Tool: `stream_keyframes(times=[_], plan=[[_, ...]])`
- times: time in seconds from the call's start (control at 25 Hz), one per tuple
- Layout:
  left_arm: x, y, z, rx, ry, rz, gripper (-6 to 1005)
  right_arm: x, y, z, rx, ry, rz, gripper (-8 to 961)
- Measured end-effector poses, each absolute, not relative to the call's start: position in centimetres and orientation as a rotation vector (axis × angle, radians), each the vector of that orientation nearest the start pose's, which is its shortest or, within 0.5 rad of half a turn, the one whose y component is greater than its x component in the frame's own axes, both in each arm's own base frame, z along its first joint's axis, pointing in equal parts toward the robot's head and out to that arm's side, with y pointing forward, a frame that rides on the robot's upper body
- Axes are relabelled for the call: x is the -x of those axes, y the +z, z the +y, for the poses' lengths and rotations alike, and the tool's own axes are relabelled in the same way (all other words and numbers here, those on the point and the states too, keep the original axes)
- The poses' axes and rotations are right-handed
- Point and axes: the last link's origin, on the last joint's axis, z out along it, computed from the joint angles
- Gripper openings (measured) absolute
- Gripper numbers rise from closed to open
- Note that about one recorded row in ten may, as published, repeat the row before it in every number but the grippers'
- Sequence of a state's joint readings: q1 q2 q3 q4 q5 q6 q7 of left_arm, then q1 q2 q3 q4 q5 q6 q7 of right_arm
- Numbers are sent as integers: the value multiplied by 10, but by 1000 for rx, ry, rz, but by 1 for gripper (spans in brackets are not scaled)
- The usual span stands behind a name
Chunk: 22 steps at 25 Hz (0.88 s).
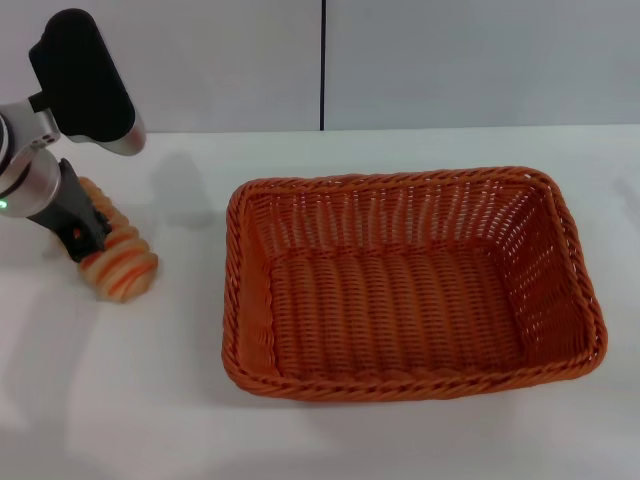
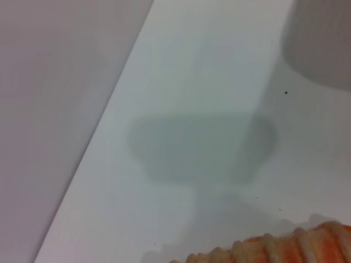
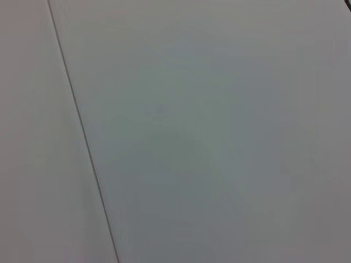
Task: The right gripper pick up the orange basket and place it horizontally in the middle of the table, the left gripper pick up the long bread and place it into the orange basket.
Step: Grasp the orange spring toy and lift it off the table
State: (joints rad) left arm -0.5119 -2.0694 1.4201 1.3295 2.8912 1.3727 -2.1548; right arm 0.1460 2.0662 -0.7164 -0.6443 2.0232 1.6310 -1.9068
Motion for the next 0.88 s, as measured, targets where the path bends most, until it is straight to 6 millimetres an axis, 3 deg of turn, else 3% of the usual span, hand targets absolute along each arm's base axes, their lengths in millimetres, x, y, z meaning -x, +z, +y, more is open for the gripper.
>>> stream_keyframes(times=[0.44, 0.6, 0.76, 0.88], plan=[[225, 46, 365, 2431, 826, -332, 22, -321, 98, 259, 1844, 1306, 593, 545], [212, 63, 367, 2395, 784, -307, 21, -321, 98, 258, 1845, 1308, 591, 545], [187, 96, 369, 2327, 713, -261, 22, -321, 98, 256, 1847, 1312, 589, 545], [177, 101, 366, 2330, 702, -241, 22, -321, 98, 255, 1847, 1312, 590, 545]])
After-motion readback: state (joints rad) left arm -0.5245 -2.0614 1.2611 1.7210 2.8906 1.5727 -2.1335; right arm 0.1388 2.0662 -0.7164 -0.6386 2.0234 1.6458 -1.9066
